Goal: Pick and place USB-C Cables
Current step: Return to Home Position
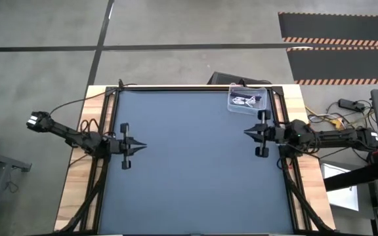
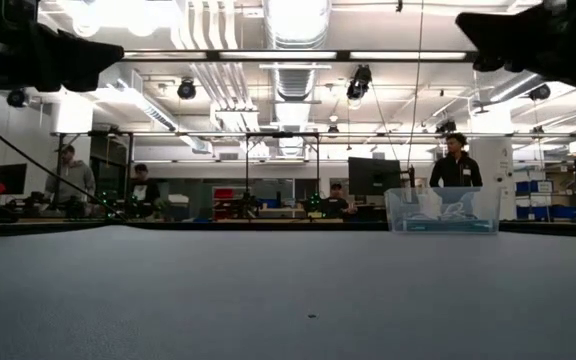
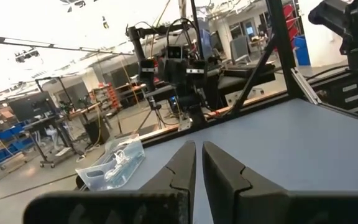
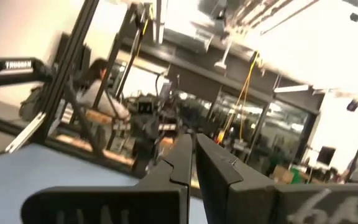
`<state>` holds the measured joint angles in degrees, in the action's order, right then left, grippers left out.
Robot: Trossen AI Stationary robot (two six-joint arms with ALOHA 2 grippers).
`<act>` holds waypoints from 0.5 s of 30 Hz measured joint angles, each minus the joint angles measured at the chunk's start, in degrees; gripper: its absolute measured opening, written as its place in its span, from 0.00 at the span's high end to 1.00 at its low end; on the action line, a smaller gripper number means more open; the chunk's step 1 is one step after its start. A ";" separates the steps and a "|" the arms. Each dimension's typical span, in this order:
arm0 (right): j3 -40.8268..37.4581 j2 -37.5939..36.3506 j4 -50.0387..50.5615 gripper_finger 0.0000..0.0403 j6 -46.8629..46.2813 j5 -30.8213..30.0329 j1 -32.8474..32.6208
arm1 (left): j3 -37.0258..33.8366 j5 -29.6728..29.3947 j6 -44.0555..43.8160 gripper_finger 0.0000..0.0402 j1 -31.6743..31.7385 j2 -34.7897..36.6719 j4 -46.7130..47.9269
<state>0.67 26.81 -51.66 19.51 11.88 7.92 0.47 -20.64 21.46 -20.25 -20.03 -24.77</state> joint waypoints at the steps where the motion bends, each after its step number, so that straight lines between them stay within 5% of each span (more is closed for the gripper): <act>1: 0.00 -1.24 0.97 0.97 -0.02 0.02 0.00 | 0.00 0.00 -0.01 0.97 0.00 -0.25 -0.03; 15: -0.04 -20.49 7.81 0.97 -3.46 -1.17 -0.02 | -0.02 0.00 -0.03 0.97 0.00 -3.58 -0.04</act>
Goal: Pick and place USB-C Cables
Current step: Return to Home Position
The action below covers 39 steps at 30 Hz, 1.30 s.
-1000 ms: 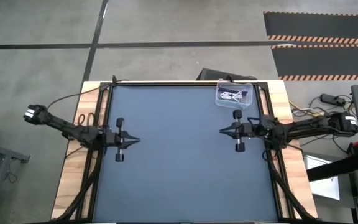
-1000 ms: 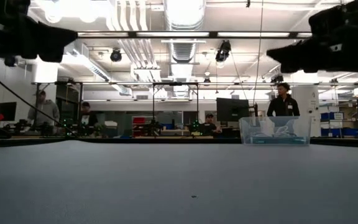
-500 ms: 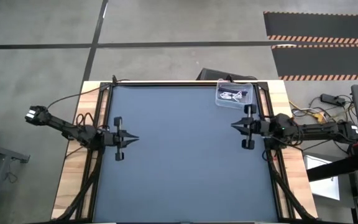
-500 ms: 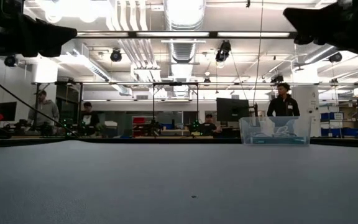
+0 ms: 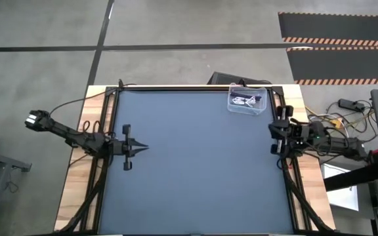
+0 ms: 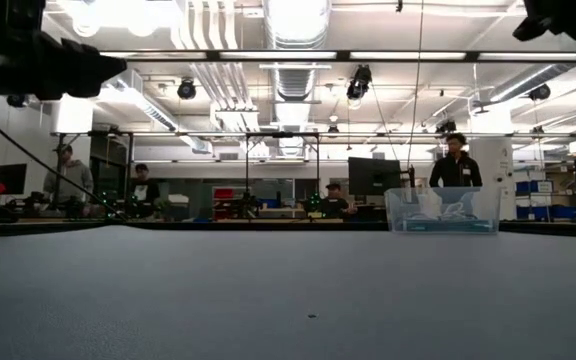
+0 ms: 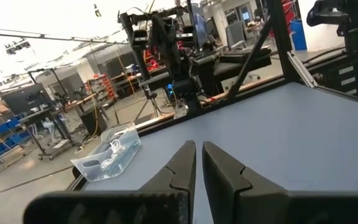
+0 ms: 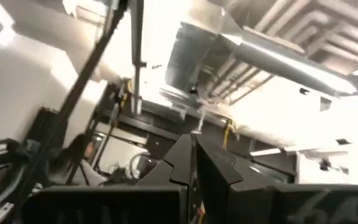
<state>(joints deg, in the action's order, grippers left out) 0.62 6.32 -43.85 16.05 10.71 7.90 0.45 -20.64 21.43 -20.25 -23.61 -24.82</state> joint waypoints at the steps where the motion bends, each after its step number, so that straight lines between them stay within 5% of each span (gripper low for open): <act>1: 0.00 -1.34 1.22 0.97 -0.04 -0.56 0.00 | 0.00 0.00 0.00 0.97 0.00 -0.26 0.02; 11: -0.02 -6.06 5.05 0.97 1.64 -2.11 -0.02 | 0.00 0.00 -0.02 0.97 0.00 -2.58 0.01; 20: 0.04 -4.84 20.59 0.97 9.25 -9.15 0.02 | -0.02 0.00 -0.02 0.97 0.00 -5.54 -0.02; 39: 0.11 -0.95 43.27 0.97 6.50 -9.45 0.02 | -0.04 0.01 -0.02 0.97 0.00 -13.33 -0.12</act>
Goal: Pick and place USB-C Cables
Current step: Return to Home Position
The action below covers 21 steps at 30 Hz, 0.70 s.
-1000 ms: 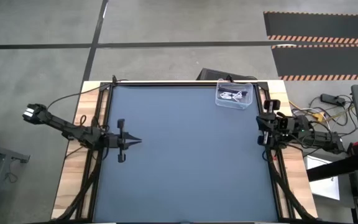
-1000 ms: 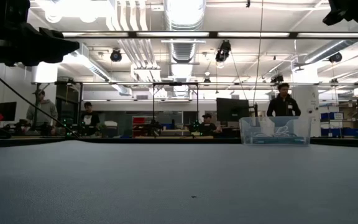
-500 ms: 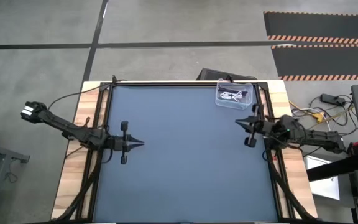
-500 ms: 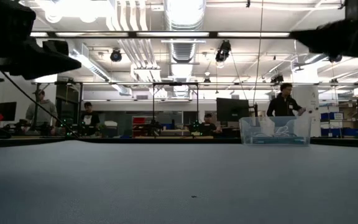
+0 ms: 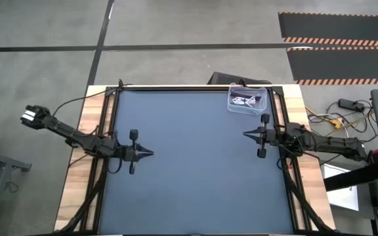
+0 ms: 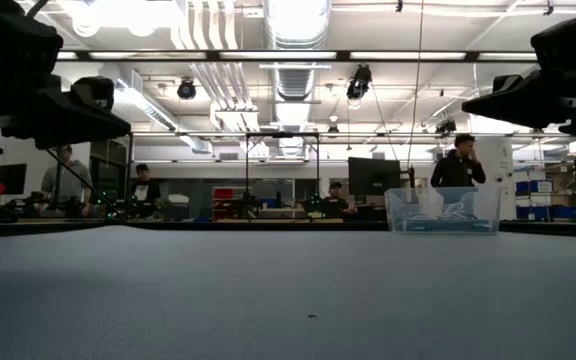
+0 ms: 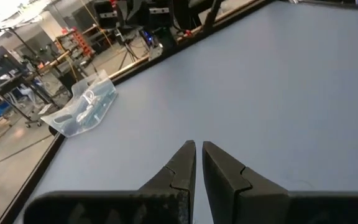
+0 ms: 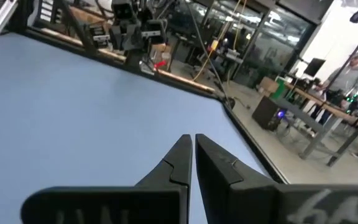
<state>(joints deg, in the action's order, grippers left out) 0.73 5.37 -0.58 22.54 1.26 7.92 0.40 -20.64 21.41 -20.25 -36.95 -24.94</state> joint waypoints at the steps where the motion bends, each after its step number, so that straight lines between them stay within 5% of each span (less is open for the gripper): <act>1: 0.00 0.08 0.02 0.97 -0.02 0.00 0.00 | 0.00 0.00 0.00 0.97 0.00 -0.48 -0.04; 21: 0.00 0.04 -0.02 0.97 0.07 0.09 0.00 | -0.02 0.00 0.00 0.97 0.01 -10.05 -0.01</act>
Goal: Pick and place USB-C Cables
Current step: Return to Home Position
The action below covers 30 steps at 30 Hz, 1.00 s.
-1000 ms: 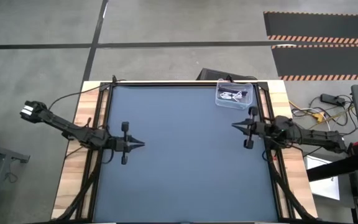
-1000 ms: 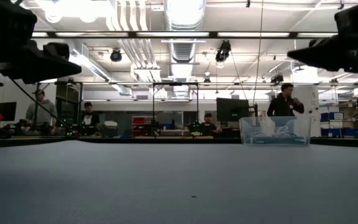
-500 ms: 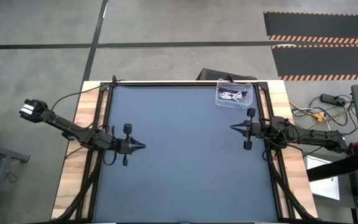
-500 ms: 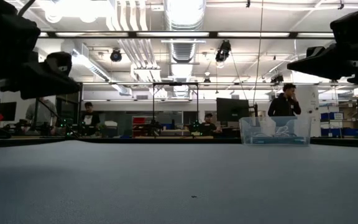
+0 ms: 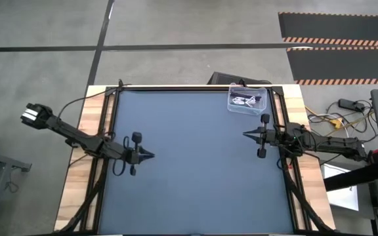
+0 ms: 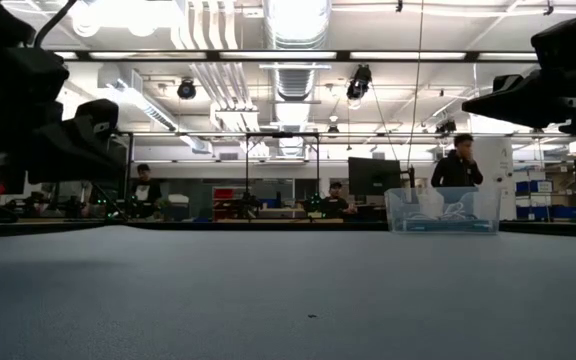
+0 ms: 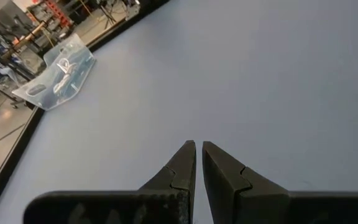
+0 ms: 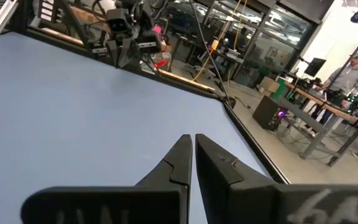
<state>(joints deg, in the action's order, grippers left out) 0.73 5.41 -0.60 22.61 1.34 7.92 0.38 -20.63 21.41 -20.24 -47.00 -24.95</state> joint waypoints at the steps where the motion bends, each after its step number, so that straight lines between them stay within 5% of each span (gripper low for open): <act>1: 0.00 0.00 -0.01 0.97 -0.05 0.02 0.00 | 0.00 0.01 0.00 0.97 0.02 -0.38 0.00; 30: 0.00 0.00 -0.09 0.97 -0.01 0.07 0.00 | -0.02 0.01 0.00 0.97 0.00 -10.21 -0.02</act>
<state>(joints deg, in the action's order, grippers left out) 0.73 5.41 -0.69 22.60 1.41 7.92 0.36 -20.63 21.41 -20.24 -57.20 -24.97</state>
